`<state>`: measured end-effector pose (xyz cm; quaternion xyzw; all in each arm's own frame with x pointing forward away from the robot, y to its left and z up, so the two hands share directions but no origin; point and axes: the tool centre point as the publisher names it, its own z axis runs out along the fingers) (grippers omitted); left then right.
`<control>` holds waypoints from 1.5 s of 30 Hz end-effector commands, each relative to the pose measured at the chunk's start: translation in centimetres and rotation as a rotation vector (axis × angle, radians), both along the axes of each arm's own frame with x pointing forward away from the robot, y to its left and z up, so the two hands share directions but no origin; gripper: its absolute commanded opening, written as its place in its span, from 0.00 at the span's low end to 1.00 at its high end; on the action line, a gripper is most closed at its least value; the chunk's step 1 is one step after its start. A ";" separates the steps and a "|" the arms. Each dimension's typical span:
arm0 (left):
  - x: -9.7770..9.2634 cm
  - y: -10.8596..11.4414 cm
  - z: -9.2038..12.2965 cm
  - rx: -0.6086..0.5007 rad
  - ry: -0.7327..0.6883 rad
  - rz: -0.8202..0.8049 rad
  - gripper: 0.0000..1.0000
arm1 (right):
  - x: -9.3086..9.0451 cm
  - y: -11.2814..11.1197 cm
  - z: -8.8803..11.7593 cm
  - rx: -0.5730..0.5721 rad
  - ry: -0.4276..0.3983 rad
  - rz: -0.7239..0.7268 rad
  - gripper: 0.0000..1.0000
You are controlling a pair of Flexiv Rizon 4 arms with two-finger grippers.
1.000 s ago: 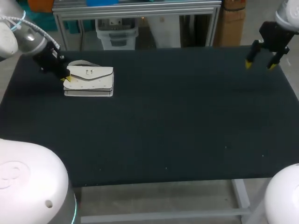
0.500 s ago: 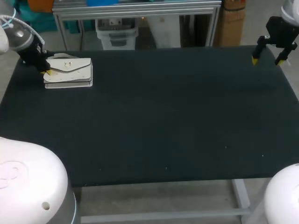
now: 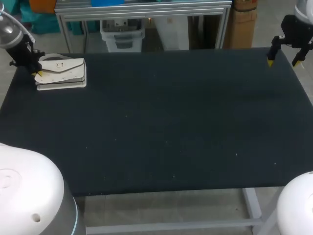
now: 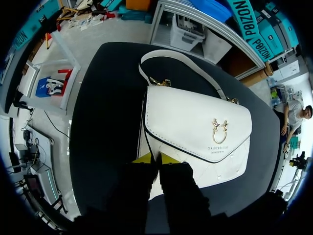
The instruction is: Pick up the bag, open it, inspect its contents, close it, and place it on the opposite side
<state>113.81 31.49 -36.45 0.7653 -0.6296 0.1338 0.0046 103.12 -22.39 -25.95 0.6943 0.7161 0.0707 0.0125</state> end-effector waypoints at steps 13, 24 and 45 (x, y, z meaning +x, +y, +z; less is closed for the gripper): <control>-3.3 0.8 5.2 -0.007 -0.066 -0.018 1.00 | -0.4 0.1 -0.3 0.020 0.019 0.010 1.00; -8.5 -3.2 9.1 0.021 -0.037 -0.037 1.00 | -0.7 0.5 0.1 0.029 0.019 0.038 1.00; -12.3 -6.1 10.0 0.077 0.040 -0.004 1.00 | -1.3 0.7 0.7 0.012 0.024 0.062 1.00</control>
